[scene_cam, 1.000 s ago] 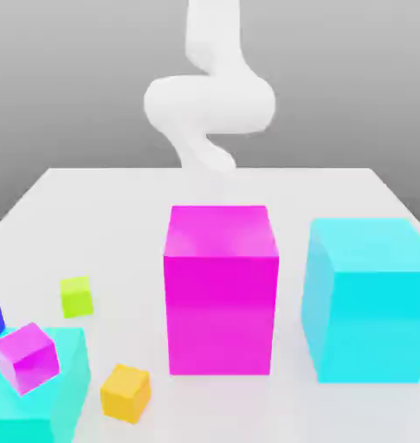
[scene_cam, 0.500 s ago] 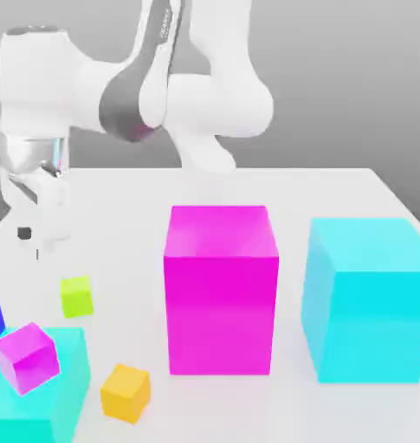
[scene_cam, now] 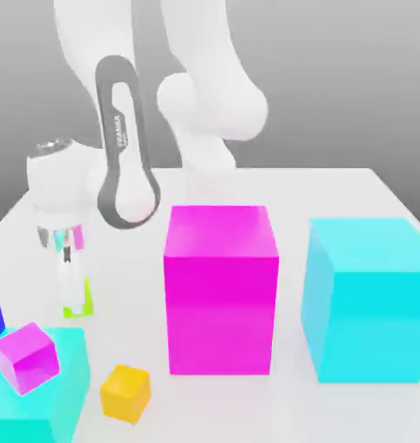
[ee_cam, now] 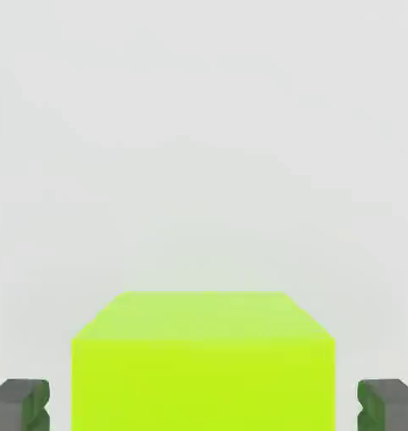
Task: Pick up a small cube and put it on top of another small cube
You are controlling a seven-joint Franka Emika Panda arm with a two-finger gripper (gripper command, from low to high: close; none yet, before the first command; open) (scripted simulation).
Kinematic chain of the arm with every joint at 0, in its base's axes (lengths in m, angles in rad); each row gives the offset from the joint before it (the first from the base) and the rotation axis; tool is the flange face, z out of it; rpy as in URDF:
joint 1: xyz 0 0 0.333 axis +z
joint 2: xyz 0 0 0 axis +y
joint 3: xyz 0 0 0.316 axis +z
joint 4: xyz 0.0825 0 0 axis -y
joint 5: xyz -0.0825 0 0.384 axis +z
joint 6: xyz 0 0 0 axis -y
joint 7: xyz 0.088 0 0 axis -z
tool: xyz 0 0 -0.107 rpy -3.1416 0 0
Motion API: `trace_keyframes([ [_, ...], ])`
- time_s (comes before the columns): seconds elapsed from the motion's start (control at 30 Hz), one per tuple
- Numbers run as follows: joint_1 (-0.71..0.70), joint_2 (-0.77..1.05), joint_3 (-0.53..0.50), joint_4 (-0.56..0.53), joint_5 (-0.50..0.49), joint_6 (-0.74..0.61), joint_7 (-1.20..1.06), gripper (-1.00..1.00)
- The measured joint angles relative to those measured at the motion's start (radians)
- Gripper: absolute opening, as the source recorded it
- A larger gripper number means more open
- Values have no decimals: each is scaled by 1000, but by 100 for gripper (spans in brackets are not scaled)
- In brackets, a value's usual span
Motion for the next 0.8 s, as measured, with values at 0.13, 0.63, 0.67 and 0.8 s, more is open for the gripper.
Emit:
trace_keyframes([
  [0.13, -8, 2, 7, 0, -5, 2, 4, -100],
  [0.63, 197, -187, -5, 95, -248, -368, 264, -100],
  [0.67, 225, -170, 10, 122, -243, -392, 291, -100],
  [0.8, 354, -159, 82, 212, -207, -442, 380, -100],
])
